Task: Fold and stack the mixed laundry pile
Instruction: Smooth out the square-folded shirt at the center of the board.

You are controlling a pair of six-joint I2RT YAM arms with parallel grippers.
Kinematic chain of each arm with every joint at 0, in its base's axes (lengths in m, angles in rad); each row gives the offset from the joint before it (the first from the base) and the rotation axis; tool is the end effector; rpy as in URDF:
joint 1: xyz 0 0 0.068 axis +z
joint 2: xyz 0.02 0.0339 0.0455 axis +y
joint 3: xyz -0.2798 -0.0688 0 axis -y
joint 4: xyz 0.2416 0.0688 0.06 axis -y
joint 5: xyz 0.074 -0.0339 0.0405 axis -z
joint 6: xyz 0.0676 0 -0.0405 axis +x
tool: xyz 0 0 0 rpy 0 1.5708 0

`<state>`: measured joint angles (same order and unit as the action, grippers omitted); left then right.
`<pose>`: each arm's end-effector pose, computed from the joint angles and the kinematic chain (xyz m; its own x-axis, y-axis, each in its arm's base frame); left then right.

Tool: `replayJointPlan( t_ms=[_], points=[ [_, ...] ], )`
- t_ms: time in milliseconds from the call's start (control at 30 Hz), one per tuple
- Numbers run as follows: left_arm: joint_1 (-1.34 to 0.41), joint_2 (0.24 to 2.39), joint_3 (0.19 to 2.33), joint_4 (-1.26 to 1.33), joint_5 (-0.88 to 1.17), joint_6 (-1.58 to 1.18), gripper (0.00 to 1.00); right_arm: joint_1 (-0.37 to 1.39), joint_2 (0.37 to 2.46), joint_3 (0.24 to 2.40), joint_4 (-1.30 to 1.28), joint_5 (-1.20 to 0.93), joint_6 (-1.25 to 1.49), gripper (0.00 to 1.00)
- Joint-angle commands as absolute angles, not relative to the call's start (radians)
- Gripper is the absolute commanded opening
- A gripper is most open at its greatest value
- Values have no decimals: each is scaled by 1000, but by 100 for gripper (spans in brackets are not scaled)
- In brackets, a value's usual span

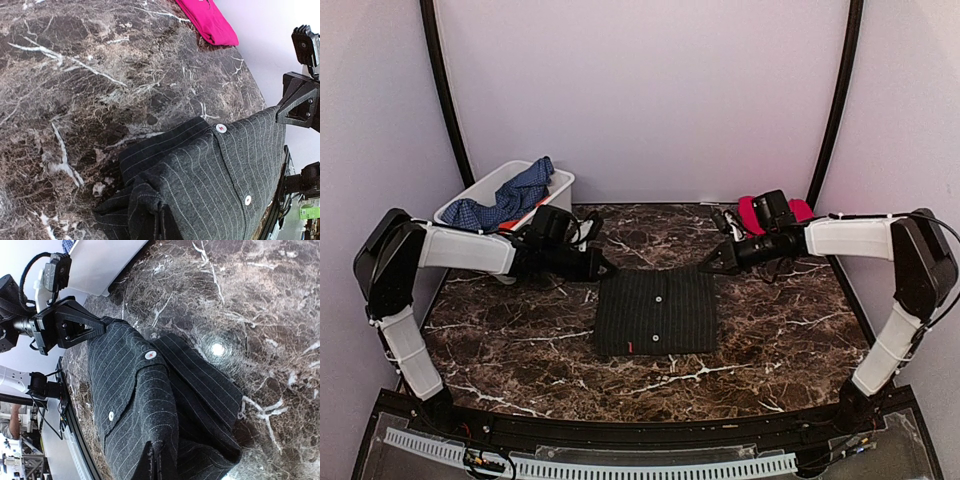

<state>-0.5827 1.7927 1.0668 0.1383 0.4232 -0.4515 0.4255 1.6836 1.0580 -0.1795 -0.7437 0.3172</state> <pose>0.3312 -0.2515 0.1957 -0.7599 0.0244 -0.6495 0.5063 0.6489 -0.5680 0.3165 0.1937 0.2095 -0.8519 -0.1341 -0.5062 -0.4899 0.5457 0.6799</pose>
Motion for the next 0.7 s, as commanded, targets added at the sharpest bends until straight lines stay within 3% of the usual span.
replayJointPlan(
  t_ms=[0, 333, 633, 667],
  points=[
    [-576, 1774, 1039, 215, 347, -428, 0, 424, 1713, 1107, -158, -659, 261, 0],
    [-548, 1980, 1124, 218, 186, -439, 0, 404, 2009, 1247, -151, -463, 279, 0],
    [-514, 2067, 1205, 145, 131, -440, 0, 382, 2065, 1305, -145, -451, 305, 0],
    [-505, 2067, 1211, 142, 139, -444, 0, 381, 2054, 1311, -146, -463, 304, 4]
  ],
)
